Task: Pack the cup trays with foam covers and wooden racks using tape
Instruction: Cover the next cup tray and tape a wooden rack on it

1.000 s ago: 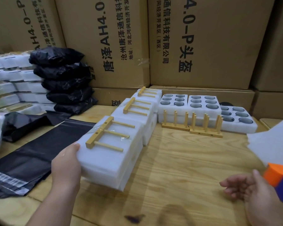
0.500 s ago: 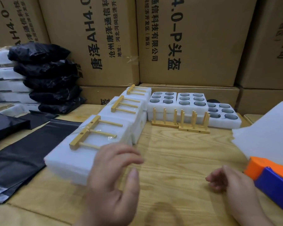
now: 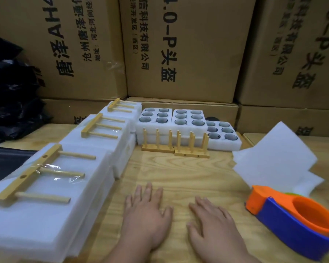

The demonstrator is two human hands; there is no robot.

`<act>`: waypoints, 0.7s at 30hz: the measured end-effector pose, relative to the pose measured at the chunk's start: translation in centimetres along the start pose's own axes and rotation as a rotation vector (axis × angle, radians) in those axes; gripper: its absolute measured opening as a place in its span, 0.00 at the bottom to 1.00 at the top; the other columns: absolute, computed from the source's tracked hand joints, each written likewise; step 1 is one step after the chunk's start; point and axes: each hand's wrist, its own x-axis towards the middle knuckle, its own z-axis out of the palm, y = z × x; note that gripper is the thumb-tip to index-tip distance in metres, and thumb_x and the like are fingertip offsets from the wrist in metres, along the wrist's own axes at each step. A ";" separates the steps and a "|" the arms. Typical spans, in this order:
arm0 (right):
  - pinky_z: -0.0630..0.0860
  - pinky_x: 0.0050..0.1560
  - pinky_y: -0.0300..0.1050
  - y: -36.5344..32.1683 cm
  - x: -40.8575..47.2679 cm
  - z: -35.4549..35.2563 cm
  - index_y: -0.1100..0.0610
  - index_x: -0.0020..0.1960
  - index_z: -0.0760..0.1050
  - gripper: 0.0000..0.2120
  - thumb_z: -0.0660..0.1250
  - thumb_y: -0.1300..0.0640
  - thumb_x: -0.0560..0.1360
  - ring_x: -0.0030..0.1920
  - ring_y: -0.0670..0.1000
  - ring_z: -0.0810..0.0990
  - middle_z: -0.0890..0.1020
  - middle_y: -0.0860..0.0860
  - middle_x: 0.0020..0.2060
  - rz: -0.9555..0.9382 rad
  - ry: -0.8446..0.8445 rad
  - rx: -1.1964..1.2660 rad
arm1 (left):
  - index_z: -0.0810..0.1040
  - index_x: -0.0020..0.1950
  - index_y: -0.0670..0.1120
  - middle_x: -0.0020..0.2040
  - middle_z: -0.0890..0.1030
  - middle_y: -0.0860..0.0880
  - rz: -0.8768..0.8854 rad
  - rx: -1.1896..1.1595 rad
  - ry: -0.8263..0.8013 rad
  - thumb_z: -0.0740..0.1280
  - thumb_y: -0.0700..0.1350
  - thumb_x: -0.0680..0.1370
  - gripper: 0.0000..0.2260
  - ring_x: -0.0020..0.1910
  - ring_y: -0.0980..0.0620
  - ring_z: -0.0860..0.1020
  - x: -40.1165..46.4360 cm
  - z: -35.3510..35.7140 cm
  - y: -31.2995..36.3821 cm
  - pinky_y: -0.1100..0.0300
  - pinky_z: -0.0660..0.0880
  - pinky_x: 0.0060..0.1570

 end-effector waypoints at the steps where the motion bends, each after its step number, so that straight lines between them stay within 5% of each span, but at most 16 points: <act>1: 0.52 0.77 0.47 -0.2 0.2 -0.5 0.38 0.74 0.64 0.32 0.50 0.34 0.71 0.79 0.43 0.54 0.59 0.38 0.79 0.005 -0.018 -0.024 | 0.49 0.82 0.60 0.83 0.46 0.54 0.000 0.002 0.016 0.45 0.69 0.74 0.36 0.82 0.49 0.42 0.0 0.1 0.0 0.45 0.41 0.78; 5: 0.77 0.56 0.49 -1.3 4.8 -5.0 0.48 0.57 0.78 0.23 0.57 0.37 0.71 0.59 0.52 0.78 0.81 0.45 0.54 0.033 -0.047 -0.013 | 0.49 0.81 0.62 0.83 0.45 0.56 0.004 -0.027 0.066 0.44 0.70 0.73 0.36 0.82 0.51 0.42 0.0 0.0 0.0 0.47 0.41 0.78; 10: 0.79 0.44 0.48 -1.2 14.7 -12.3 0.49 0.45 0.75 0.08 0.60 0.47 0.76 0.45 0.53 0.80 0.82 0.45 0.41 0.084 0.192 0.051 | 0.47 0.81 0.63 0.83 0.44 0.57 -0.005 -0.058 0.086 0.45 0.70 0.74 0.35 0.82 0.51 0.42 0.0 0.0 0.0 0.46 0.41 0.79; 13: 0.80 0.45 0.49 -0.4 20.0 -15.0 0.48 0.52 0.74 0.07 0.59 0.51 0.77 0.45 0.54 0.80 0.83 0.47 0.47 0.102 0.247 0.068 | 0.47 0.81 0.65 0.83 0.43 0.58 -0.009 -0.081 0.095 0.44 0.70 0.73 0.36 0.81 0.52 0.41 0.2 -0.3 0.1 0.47 0.40 0.78; 17: 0.77 0.46 0.47 0.6 25.2 -16.6 0.47 0.71 0.71 0.22 0.61 0.52 0.77 0.51 0.55 0.78 0.80 0.49 0.59 0.101 0.221 0.079 | 0.50 0.80 0.67 0.83 0.44 0.59 0.003 -0.095 0.115 0.45 0.71 0.71 0.36 0.82 0.52 0.43 0.4 -0.7 0.3 0.47 0.42 0.78; 19: 0.78 0.55 0.51 0.6 27.2 -16.6 0.42 0.74 0.67 0.26 0.62 0.51 0.76 0.56 0.57 0.77 0.76 0.51 0.65 0.147 0.141 0.051 | 0.68 0.74 0.68 0.80 0.62 0.56 0.016 0.006 0.067 0.52 0.69 0.70 0.32 0.79 0.47 0.62 0.2 -1.6 0.8 0.42 0.60 0.75; 21: 0.75 0.63 0.57 0.3 28.7 -16.3 0.37 0.75 0.63 0.29 0.62 0.48 0.75 0.63 0.60 0.73 0.71 0.53 0.70 0.189 0.048 -0.053 | 0.85 0.58 0.60 0.64 0.82 0.51 0.017 -0.017 0.089 0.58 0.67 0.65 0.29 0.62 0.44 0.81 0.2 -1.6 0.7 0.41 0.77 0.59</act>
